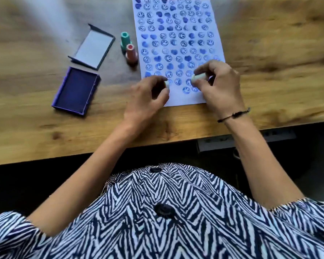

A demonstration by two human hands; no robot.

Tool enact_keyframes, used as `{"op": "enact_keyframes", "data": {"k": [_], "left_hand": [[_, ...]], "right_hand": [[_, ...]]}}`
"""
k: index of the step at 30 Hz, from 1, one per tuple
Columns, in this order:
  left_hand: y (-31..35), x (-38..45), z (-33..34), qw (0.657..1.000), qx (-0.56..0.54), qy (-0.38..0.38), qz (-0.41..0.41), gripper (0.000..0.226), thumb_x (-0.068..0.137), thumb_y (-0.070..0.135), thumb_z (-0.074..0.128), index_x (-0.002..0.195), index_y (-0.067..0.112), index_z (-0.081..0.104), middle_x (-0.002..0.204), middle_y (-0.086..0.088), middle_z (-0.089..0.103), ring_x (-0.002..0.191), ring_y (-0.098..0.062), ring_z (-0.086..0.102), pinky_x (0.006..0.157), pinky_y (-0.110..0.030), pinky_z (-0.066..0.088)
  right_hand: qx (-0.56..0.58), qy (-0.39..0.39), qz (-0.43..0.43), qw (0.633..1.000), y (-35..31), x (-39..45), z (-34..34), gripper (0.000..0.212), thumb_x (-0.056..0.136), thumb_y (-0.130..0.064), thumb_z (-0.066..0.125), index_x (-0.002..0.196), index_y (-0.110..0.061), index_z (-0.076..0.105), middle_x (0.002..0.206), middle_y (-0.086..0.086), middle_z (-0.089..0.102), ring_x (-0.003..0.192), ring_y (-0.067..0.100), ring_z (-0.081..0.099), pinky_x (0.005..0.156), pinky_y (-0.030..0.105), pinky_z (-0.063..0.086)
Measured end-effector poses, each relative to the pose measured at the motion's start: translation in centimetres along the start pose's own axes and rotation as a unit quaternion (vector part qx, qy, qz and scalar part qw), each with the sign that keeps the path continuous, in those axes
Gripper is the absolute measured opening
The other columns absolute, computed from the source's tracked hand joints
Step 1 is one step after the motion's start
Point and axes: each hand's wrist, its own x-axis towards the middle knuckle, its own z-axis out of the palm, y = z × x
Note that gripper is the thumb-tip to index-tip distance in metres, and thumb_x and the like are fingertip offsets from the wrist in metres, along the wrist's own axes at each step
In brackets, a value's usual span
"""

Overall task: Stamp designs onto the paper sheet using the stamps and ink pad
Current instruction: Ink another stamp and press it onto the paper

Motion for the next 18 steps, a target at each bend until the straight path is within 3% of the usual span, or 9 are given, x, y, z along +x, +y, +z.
{"op": "enact_keyframes", "data": {"k": [3, 8, 11, 18], "left_hand": [[-0.1, 0.1, 0.0, 1.000, 0.004, 0.009, 0.012, 0.028, 0.082, 0.012, 0.058, 0.110, 0.008, 0.061, 0.112, -0.012, 0.067, 0.102, -0.022, 0.061, 0.092, -0.028, 0.043], [-0.2, 0.1, -0.2, 1.000, -0.013, 0.017, 0.006, 0.027, 0.081, 0.012, 0.060, 0.108, 0.009, 0.063, 0.109, -0.012, 0.069, 0.099, -0.020, 0.062, 0.089, -0.023, 0.042], [-0.1, 0.1, -0.2, 1.000, -0.015, 0.027, 0.005, 0.026, 0.081, 0.013, 0.060, 0.107, 0.009, 0.064, 0.107, -0.011, 0.069, 0.097, -0.019, 0.062, 0.086, -0.019, 0.041], [-0.3, 0.1, -0.1, 0.999, -0.023, 0.029, -0.004, 0.026, 0.081, 0.014, 0.060, 0.107, 0.009, 0.063, 0.104, -0.012, 0.070, 0.096, -0.021, 0.063, 0.086, -0.023, 0.043]], "right_hand": [[-0.070, -0.054, -0.045, 0.995, -0.6, 0.1, 1.0, 0.014, 0.077, -0.006, 0.061, 0.090, -0.007, 0.065, 0.094, 0.014, 0.067, 0.082, 0.018, 0.055, 0.078, 0.029, 0.043], [-0.157, -0.082, -0.091, 0.980, -1.3, -0.1, 1.8, 0.015, 0.080, -0.007, 0.058, 0.095, -0.007, 0.061, 0.101, 0.016, 0.061, 0.091, 0.035, 0.059, 0.080, 0.045, 0.049], [-0.201, -0.082, -0.113, 0.970, -1.5, -0.2, 2.0, 0.014, 0.082, -0.009, 0.056, 0.096, -0.008, 0.059, 0.103, 0.016, 0.059, 0.089, 0.038, 0.059, 0.073, 0.042, 0.050], [-0.311, -0.082, -0.182, 0.929, -1.5, -0.1, 3.1, 0.016, 0.083, -0.004, 0.051, 0.098, -0.005, 0.054, 0.101, 0.018, 0.056, 0.079, 0.040, 0.058, 0.056, 0.035, 0.036]]}}
